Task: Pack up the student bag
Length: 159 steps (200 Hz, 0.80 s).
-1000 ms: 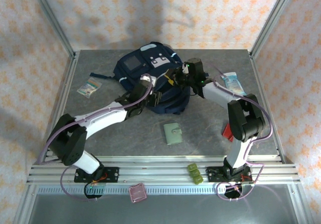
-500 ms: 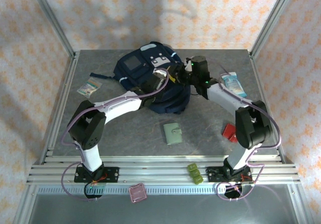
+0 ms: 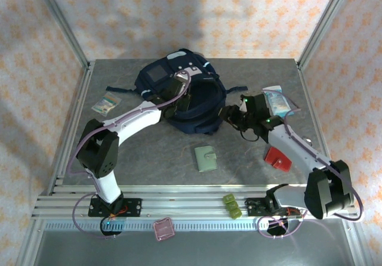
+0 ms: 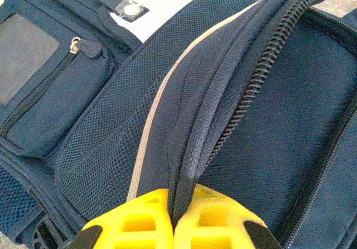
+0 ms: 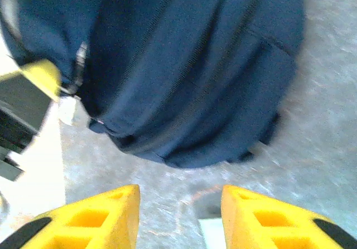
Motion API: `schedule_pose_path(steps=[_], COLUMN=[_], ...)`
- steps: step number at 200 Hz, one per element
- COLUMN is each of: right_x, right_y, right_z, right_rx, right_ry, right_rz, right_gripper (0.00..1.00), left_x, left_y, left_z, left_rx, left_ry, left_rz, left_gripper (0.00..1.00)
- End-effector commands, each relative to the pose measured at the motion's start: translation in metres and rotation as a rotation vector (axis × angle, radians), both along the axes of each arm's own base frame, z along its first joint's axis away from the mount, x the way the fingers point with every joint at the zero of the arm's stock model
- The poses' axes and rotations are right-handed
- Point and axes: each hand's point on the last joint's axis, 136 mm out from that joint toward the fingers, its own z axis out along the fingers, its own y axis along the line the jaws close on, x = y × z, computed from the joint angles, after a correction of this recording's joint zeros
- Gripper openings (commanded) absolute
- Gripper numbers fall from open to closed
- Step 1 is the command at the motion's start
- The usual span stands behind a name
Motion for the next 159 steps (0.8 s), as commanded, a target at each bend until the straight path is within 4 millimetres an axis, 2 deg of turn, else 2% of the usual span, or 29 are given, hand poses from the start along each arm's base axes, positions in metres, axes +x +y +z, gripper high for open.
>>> schedule_pose_path(steps=[1,21,57,80,120,159], right_x=[-0.034,-0.055,-0.089,-0.105,-0.122,-0.124], right_y=[-0.018,-0.015,0.001,0.009,0.019,0.034], right_z=[-0.033,-0.05,-0.079,-0.096,-0.115,-0.129], right_rx=[-0.156,-0.194,-0.241,-0.283,-0.301,-0.311], right_ry=[0.08,0.133,0.216,0.254,0.286,0.298], right_rz=[0.041,0.081,0.169,0.196,0.21,0.223], right_gripper=[0.43,0.44,0.46,0.47,0.52,0.53], left_x=[0.009,0.009,0.009,0.009,0.007,0.009], left_y=[0.001,-0.003,-0.008,-0.008,-0.013,-0.016], left_z=[0.048,0.047,0.055,0.058,0.06,0.056], left_rx=[-0.091,-0.123,-0.165,-0.18,-0.213,-0.237], left_ry=[-0.089,-0.077,-0.075,-0.077,-0.071,-0.056], left_rz=[0.029,0.016,-0.001,-0.004,-0.022,-0.029], left_gripper=[0.0,0.0,0.0,0.0,0.0,0.0])
